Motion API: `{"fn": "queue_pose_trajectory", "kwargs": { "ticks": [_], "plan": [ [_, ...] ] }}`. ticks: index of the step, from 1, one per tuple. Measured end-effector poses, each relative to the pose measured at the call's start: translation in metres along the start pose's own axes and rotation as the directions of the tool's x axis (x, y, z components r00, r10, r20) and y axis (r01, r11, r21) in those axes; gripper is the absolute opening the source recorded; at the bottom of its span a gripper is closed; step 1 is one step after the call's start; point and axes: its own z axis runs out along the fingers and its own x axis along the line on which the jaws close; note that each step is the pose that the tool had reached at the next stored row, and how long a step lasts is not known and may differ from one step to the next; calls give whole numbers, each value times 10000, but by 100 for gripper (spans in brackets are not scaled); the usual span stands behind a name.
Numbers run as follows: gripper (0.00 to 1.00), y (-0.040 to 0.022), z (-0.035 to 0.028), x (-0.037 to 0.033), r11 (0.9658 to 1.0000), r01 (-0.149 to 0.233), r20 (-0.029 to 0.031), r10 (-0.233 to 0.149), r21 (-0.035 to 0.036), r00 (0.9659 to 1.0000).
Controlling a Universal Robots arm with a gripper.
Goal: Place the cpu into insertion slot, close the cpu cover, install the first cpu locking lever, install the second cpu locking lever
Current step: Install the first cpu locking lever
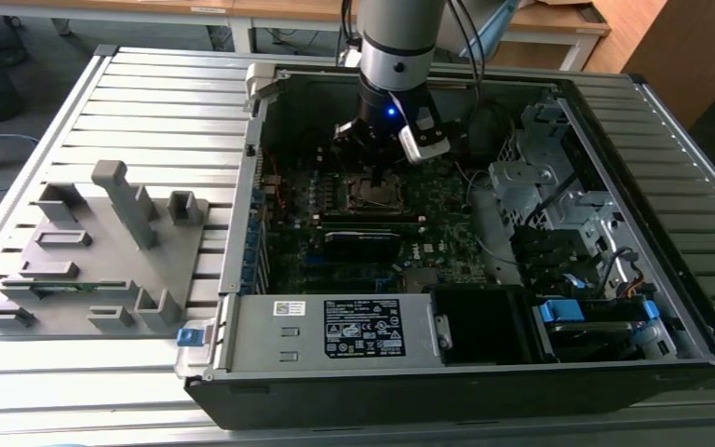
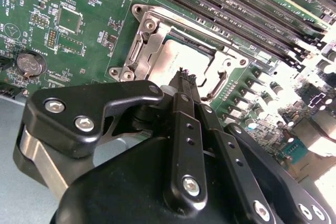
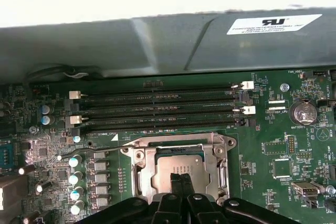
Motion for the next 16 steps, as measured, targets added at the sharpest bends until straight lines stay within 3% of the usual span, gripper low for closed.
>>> {"fn": "queue_pose_trajectory", "kwargs": {
  "ticks": [16],
  "plan": [
    [11, 1, -35, 0, 10000, 0, 0, 0, 1, 10000]
  ]
}}
